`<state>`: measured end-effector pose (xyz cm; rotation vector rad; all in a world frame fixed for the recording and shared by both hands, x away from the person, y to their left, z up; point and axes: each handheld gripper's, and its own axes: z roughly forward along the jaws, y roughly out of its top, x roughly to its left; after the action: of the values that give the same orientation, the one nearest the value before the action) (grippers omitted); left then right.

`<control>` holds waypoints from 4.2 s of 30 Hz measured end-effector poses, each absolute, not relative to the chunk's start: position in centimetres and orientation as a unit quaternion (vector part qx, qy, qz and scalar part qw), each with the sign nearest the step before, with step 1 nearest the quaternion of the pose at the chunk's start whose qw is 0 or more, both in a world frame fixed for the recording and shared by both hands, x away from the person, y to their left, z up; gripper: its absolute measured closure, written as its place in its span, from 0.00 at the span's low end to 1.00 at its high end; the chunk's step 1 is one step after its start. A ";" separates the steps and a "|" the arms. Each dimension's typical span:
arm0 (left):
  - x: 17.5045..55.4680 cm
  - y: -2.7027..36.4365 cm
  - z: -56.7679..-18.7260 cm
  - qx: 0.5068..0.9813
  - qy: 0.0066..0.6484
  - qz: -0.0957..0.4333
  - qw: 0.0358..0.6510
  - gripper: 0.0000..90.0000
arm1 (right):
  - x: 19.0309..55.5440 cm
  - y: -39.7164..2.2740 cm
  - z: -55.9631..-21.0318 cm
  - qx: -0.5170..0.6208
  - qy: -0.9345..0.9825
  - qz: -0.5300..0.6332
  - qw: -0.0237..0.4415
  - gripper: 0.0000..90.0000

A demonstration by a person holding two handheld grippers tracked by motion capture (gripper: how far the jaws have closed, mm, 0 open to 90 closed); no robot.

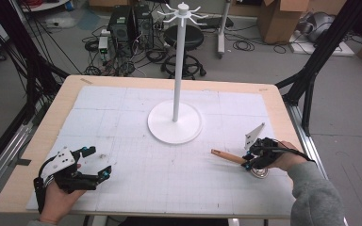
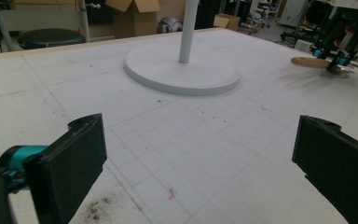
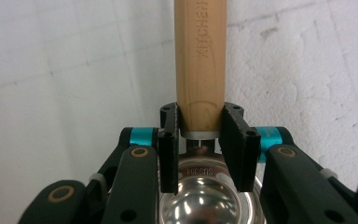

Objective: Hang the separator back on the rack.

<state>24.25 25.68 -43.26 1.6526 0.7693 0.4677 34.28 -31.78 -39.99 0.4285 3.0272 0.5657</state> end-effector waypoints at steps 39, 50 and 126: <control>24.4 25.5 -43.2 0.710 0.328 0.199 0.590 0.04 | 33.7 -33.0 -36.2 0.186 0.910 0.368 0.048 0.78; 24.4 25.4 -43.2 0.711 0.328 0.199 0.590 0.04 | 33.7 -33.3 -35.8 0.214 0.887 0.405 0.064 0.77; 24.2 25.4 -43.0 0.709 0.324 0.199 0.593 0.04 | 34.6 -29.0 -27.0 0.264 0.776 0.538 0.196 0.78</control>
<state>24.24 25.44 -43.02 1.6483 0.7542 0.4634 34.60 -28.95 -26.98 0.7411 2.1746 1.5077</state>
